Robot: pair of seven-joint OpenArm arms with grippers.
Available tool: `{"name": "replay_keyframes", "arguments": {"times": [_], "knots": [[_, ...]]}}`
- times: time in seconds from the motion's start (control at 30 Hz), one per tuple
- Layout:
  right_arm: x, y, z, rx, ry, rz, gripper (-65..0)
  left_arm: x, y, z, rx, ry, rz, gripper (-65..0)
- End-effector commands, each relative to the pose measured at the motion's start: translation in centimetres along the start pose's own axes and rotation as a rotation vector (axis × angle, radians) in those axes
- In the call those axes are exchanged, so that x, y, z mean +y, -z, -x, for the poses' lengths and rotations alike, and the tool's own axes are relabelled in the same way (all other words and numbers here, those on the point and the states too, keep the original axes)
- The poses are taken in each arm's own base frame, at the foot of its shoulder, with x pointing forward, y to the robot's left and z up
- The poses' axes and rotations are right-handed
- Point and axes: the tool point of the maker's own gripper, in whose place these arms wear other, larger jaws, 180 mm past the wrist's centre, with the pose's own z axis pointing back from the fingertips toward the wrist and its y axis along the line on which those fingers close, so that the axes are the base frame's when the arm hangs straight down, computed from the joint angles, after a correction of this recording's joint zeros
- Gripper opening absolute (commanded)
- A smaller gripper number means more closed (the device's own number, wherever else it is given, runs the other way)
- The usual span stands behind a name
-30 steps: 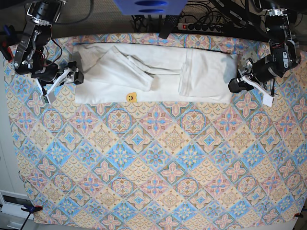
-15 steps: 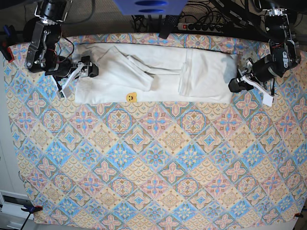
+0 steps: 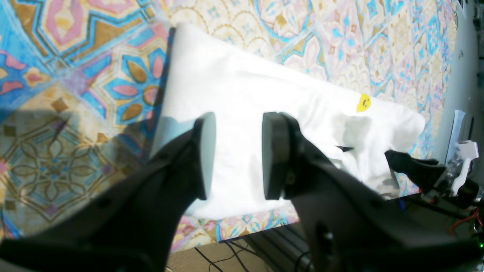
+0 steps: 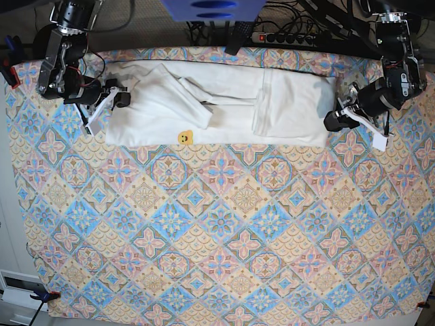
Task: Fold the T-shirt properly
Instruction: 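Release the end and reposition both grippers at the strip's two ends, then grasp the strip end with the right gripper and fold it over toward the left gripper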
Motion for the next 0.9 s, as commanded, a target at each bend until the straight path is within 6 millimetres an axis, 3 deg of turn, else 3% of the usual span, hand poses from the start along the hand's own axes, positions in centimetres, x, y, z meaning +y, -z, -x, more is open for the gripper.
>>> {"name": "replay_keyframes", "arguments": {"times": [0.0,0.17,0.3,0.43,0.67,0.87], "knots": [[0.3,0.0,0.0,0.009,-0.011,-0.007,-57.6,-0.3,-0.5,-1.1,-0.030,0.019,0.008,-46.3],[-0.1,-0.3,-0.4,-0.008,-0.003,0.003,-61.9,-0.3,-0.5,-1.1,-0.030,0.019,0.008,-46.5],[-2.3,-1.7,-0.7,-0.051,0.056,0.049,-64.3,-0.2,-0.5,-1.1,-0.031,0.018,0.007,-46.5],[-5.0,-4.2,-4.0,-0.111,0.029,0.117,-64.3,-0.1,-0.5,-1.0,-0.026,0.017,0.003,-46.5],[-8.2,-7.3,-5.5,-0.117,-0.025,0.207,-64.3,1.9,0.1,0.1,0.008,-0.042,-0.027,-46.6],[-8.0,-8.8,-6.9,-0.144,-0.088,0.238,-64.3,2.4,0.3,0.3,0.007,-0.058,-0.034,-46.6]]}}
